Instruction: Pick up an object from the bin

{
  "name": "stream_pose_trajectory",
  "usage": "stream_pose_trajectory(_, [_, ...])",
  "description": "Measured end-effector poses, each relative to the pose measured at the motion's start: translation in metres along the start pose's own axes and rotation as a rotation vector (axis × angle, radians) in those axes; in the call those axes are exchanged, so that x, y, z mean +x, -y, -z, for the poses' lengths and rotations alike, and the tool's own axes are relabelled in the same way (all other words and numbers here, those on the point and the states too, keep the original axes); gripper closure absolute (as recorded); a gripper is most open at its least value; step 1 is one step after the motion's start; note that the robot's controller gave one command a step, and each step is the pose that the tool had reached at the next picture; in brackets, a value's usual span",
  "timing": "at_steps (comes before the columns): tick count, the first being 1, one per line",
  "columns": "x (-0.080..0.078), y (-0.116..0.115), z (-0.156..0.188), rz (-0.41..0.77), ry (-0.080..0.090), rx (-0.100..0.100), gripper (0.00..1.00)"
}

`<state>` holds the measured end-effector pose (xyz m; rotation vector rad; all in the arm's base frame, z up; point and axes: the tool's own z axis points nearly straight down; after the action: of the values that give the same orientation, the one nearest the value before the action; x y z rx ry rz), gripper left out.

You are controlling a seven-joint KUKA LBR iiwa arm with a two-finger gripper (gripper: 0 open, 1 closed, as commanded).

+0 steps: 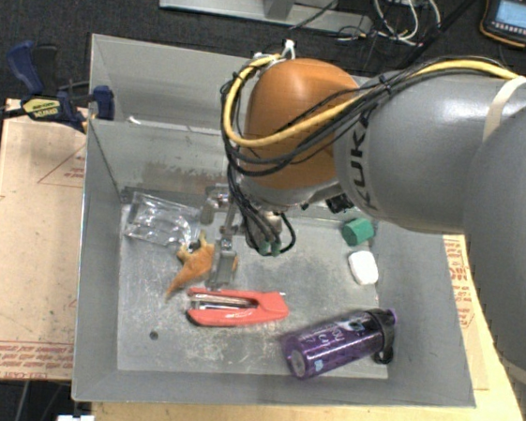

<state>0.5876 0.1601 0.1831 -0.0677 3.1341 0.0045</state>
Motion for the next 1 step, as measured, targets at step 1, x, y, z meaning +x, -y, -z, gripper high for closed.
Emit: stream_pose_trajectory(1, [-0.0014,0.0016,-0.0563,-0.066,-0.003,0.000,0.00])
